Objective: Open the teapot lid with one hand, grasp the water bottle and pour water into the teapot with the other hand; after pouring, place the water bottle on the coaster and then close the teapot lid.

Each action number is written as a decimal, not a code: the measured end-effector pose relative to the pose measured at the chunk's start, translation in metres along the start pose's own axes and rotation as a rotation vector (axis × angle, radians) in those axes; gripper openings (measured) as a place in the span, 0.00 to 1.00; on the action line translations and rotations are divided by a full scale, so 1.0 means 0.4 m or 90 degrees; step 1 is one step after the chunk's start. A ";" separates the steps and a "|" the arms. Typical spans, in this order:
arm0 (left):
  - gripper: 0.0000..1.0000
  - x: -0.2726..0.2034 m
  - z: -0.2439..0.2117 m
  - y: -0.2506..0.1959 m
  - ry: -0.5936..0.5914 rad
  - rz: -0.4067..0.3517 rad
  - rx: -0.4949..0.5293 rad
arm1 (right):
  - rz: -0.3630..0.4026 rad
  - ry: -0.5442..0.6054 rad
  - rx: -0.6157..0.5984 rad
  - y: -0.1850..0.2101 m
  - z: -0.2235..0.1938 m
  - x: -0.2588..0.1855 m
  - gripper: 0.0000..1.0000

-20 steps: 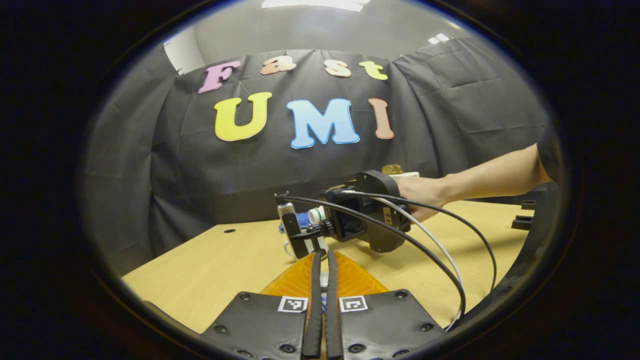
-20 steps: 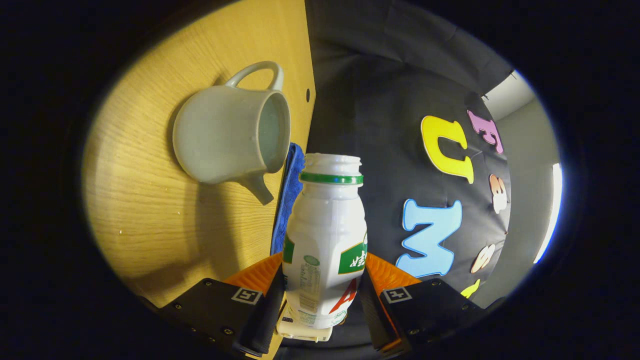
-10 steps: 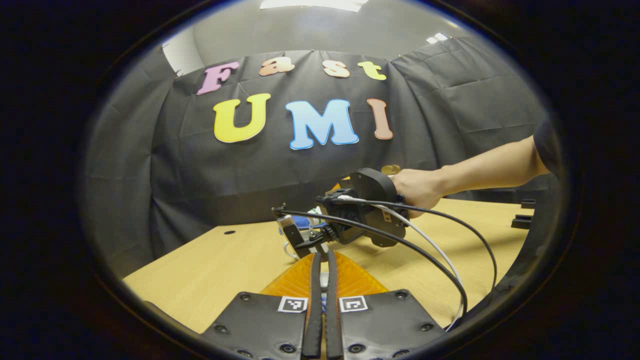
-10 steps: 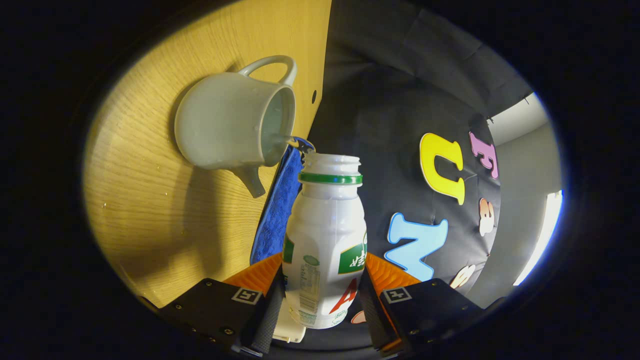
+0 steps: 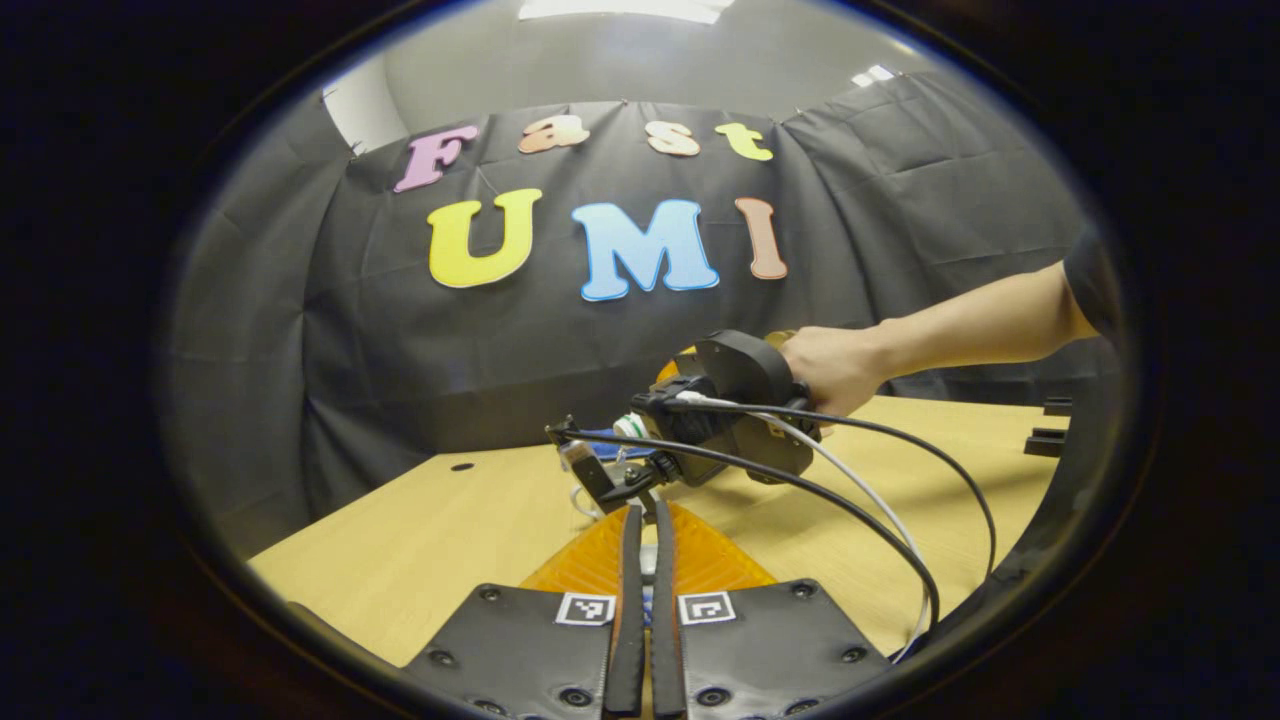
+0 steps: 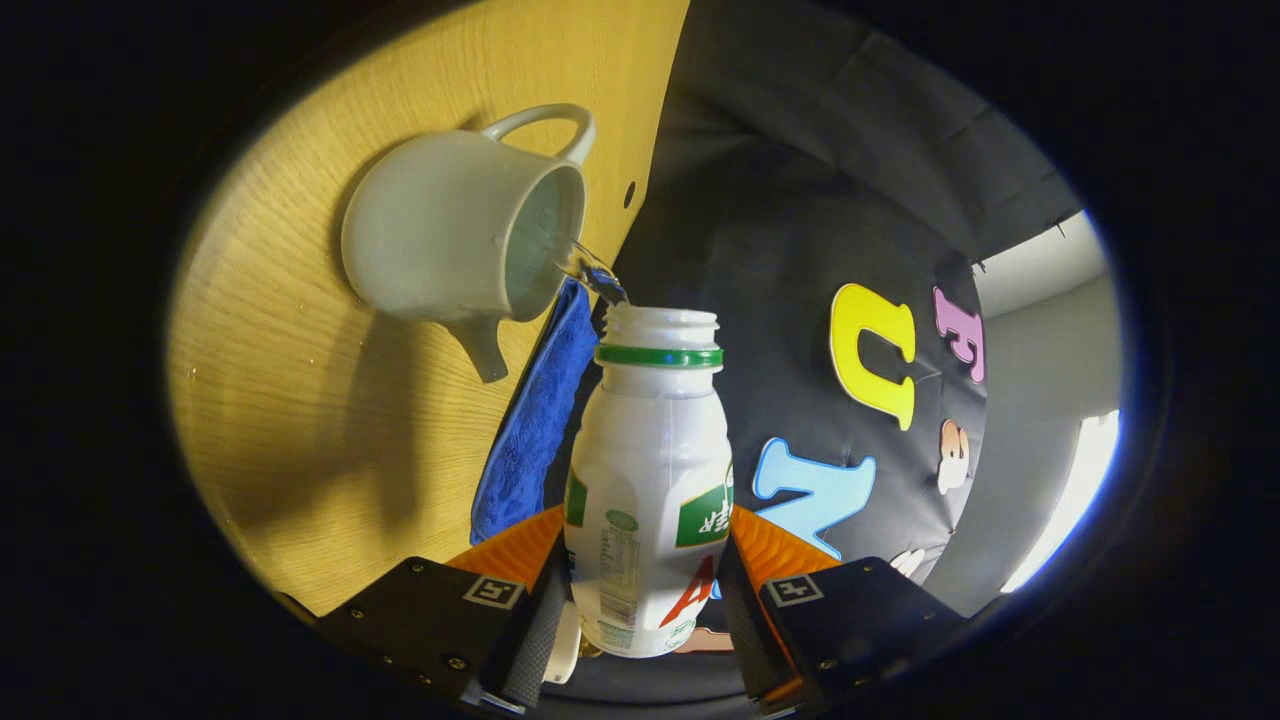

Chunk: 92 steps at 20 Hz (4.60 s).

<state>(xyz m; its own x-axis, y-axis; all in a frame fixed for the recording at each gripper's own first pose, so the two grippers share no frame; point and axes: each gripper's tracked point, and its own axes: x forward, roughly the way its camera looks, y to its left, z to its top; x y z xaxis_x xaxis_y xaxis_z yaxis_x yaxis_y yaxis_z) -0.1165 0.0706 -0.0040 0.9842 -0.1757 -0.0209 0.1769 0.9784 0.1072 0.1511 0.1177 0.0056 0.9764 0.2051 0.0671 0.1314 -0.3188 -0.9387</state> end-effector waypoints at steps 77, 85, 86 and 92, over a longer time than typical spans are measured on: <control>0.13 0.102 0.072 0.113 -0.038 0.028 -0.073 | 0.116 0.009 0.890 0.005 -0.059 -0.129 0.73; 0.14 0.428 0.137 0.127 -0.036 0.001 -0.103 | 0.086 0.055 1.119 0.052 -0.209 -0.219 0.72; 0.13 0.470 0.120 0.123 -0.027 0.003 -0.090 | 0.088 0.058 1.136 0.058 -0.212 -0.219 0.73; 0.13 0.609 0.001 0.121 0.038 0.008 -0.082 | 0.094 0.074 1.178 0.068 -0.250 -0.213 0.72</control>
<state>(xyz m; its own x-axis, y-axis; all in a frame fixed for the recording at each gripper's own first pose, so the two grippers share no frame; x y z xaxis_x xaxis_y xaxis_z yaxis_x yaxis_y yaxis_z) 0.1319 0.0750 -0.0036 0.9838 -0.1609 -0.0791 0.1598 0.9869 -0.0206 0.0884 -0.0009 0.0082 0.9771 0.1911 -0.0937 -0.1972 0.9784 -0.0613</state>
